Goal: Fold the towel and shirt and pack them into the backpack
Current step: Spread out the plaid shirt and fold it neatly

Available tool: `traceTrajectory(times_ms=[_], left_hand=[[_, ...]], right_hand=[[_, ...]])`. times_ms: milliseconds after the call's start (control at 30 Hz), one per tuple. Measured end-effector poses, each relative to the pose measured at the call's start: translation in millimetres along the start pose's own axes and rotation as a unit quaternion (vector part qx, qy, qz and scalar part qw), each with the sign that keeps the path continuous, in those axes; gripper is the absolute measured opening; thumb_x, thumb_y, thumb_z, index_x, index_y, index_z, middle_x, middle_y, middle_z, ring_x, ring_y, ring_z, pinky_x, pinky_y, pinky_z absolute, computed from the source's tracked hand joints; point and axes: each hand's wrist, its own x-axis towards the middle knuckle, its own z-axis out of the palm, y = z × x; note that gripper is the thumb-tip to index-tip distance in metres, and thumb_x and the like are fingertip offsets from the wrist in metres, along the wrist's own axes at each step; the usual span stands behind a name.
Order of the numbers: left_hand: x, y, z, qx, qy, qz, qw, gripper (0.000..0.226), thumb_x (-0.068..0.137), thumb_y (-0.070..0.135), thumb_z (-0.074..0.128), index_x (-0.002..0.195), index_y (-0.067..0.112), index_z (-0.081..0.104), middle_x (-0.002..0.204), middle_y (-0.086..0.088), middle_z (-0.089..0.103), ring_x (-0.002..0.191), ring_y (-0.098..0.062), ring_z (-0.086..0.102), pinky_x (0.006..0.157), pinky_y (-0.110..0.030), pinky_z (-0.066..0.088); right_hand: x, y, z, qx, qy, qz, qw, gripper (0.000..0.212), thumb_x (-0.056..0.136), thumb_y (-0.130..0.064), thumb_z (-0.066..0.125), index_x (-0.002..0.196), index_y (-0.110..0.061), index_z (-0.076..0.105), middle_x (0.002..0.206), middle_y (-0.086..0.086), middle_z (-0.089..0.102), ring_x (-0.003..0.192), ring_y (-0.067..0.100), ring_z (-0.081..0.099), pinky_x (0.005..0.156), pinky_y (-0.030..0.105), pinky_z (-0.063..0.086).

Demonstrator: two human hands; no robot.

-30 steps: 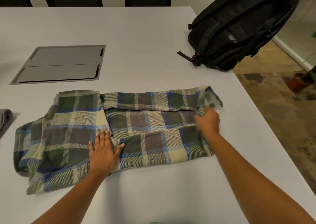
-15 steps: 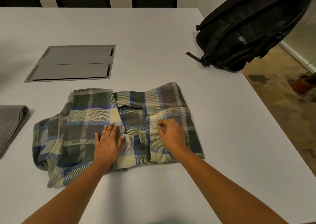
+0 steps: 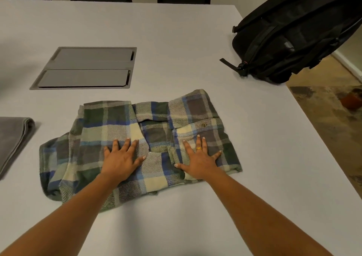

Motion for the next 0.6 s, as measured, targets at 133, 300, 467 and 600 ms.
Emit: traceTrajectory(times_ms=[133,300,467,600], left_hand=[[5,-3,-12,0.002,0.047,0.042,0.998,0.055,0.098,0.047,0.026,0.148,0.023,0.022,0.151,0.0,0.032,0.127,-0.026,0.037,0.096,-0.039,0.034],[20,-10,-30,-0.038,0.045,0.123,0.991,0.039,0.097,0.019,0.042,0.134,0.029,0.046,0.135,0.008,0.051,0.115,-0.016,0.046,0.093,-0.029,0.038],[47,-15,-51,0.041,0.008,0.167,0.985,0.051,0.092,0.041,0.049,0.141,0.035,0.034,0.154,0.007,0.019,0.141,-0.021,0.013,0.106,-0.044,0.023],[65,-12,-56,0.043,-0.076,0.114,0.99,0.084,0.075,0.078,0.038,0.145,0.047,0.004,0.155,0.001,-0.021,0.141,-0.037,-0.017,0.102,-0.072,0.007]], right_hand=[[19,25,-22,-0.052,-0.03,-0.026,0.998,0.089,0.082,-0.074,0.034,0.145,-0.037,-0.015,0.152,0.008,-0.029,0.14,0.03,-0.026,0.099,0.077,0.0],[51,52,-71,-0.192,-0.054,-0.045,0.979,0.082,0.086,-0.068,0.035,0.145,-0.039,-0.014,0.155,0.01,-0.02,0.142,0.033,-0.019,0.104,0.072,0.004],[66,50,-107,-0.389,0.0,0.065,0.919,0.062,0.097,-0.047,0.036,0.15,-0.027,0.012,0.156,0.018,0.007,0.142,0.04,0.005,0.106,0.062,0.016],[62,31,-93,-0.243,0.076,0.138,0.957,0.04,0.095,-0.032,0.042,0.131,-0.012,0.043,0.134,0.014,0.042,0.122,0.033,0.039,0.098,0.042,0.035]])
